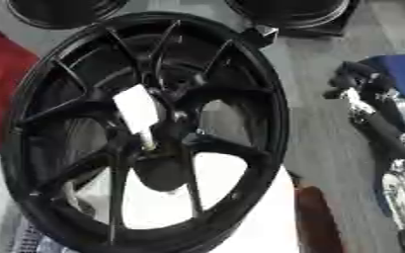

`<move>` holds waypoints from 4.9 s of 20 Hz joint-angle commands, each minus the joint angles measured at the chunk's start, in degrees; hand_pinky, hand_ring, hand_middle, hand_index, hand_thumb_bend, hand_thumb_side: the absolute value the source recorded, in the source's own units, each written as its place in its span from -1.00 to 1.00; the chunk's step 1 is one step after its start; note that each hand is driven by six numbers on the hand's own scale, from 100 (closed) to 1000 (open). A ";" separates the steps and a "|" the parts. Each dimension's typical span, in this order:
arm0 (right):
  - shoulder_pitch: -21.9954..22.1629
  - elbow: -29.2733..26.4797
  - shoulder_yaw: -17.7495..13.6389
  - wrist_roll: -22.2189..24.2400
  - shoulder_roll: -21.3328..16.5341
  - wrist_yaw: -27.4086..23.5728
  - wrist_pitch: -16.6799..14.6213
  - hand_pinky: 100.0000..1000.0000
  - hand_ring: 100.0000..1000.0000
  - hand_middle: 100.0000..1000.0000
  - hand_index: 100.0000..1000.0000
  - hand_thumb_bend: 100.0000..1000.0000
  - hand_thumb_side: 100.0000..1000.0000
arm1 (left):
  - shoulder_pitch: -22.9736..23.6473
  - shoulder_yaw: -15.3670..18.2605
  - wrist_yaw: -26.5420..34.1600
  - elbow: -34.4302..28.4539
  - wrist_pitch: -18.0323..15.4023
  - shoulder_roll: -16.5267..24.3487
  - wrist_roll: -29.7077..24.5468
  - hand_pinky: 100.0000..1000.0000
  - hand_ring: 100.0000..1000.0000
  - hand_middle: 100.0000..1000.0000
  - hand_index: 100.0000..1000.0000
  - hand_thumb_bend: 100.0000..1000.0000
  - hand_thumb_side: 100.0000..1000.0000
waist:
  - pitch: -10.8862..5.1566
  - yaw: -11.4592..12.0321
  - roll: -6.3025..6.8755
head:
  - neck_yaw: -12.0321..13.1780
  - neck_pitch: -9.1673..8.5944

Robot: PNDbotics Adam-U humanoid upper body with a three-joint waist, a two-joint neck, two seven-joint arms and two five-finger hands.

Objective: Pull the pin out of the wheel hub.

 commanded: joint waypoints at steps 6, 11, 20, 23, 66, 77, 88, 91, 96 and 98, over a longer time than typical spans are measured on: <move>-0.24 -1.34 -0.23 0.04 -1.45 0.70 -0.18 0.86 0.28 0.25 0.66 -1.00 -0.37 | -0.11 0.30 0.06 -0.92 0.08 0.71 0.02 0.42 0.11 -0.05 0.38 -0.36 0.07 | -1.45 0.08 -0.12 | 0.16 -0.18; -0.50 -1.41 -0.07 2.01 -7.50 1.97 -3.34 0.85 0.31 0.28 0.67 -1.00 -0.50 | -0.03 0.31 -0.05 -0.85 0.18 1.05 -0.07 0.42 0.11 -0.05 0.38 -0.36 0.07 | -1.66 0.08 -0.43 | 0.73 0.01; -3.16 -1.41 -0.71 9.49 -27.96 5.73 -13.32 0.79 0.39 0.32 0.63 -0.88 -0.81 | 0.31 0.38 -0.29 -0.68 0.21 2.01 -0.03 0.42 0.10 -0.05 0.38 -0.36 0.07 | -2.17 -0.14 -1.25 | 1.01 0.57; -5.18 -1.41 -0.66 11.32 -34.54 6.39 -15.09 0.76 0.41 0.32 0.60 -0.74 -0.88 | 0.42 0.34 -0.36 -0.61 0.22 2.29 -0.09 0.42 0.10 -0.06 0.38 -0.36 0.07 | -2.32 -0.13 -1.50 | 0.97 0.74; -53.91 0.08 33.95 44.81 -28.40 22.36 -11.18 0.70 0.52 0.39 0.58 -0.21 -0.37 | 1.74 -0.26 -0.73 0.48 0.79 4.19 -1.09 0.42 0.10 -0.06 0.37 -0.36 0.08 | -4.25 1.70 -4.68 | -2.94 2.65; -58.30 8.41 30.24 54.93 -16.46 24.09 -5.74 0.71 0.52 0.42 0.62 -0.21 -0.42 | 2.46 0.82 -0.61 1.07 0.92 3.96 0.12 0.42 0.10 -0.06 0.37 -0.36 0.09 | -4.22 0.92 -4.51 | -2.00 2.88; -57.11 10.70 31.49 55.32 -8.79 33.17 -10.15 0.69 0.54 0.43 0.62 -0.16 -0.39 | 4.71 2.02 -0.77 2.27 0.73 4.88 1.15 0.43 0.10 -0.06 0.37 -0.36 0.10 | -4.52 -1.02 -4.18 | 1.10 1.32; -56.67 11.08 31.38 55.32 -7.86 34.86 -10.34 0.69 0.54 0.43 0.63 -0.16 -0.38 | 4.84 2.01 -0.77 2.41 0.68 4.92 1.08 0.43 0.10 -0.06 0.37 -0.36 0.10 | -4.33 -1.04 -4.05 | 1.36 1.02; -55.65 11.26 31.30 55.32 -7.04 36.53 -10.23 0.68 0.56 0.46 0.66 -0.15 -0.35 | 4.90 2.18 -0.72 2.49 0.60 4.94 1.14 0.43 0.10 -0.06 0.37 -0.36 0.11 | -3.82 -1.00 -3.99 | 1.60 0.61; -55.31 11.16 31.28 55.32 -6.91 37.83 -10.22 0.68 0.57 0.47 0.66 -0.16 -0.36 | 4.86 2.12 -0.69 2.47 0.58 4.89 1.08 0.43 0.10 -0.06 0.37 -0.36 0.11 | -3.63 -0.89 -3.96 | 1.40 0.43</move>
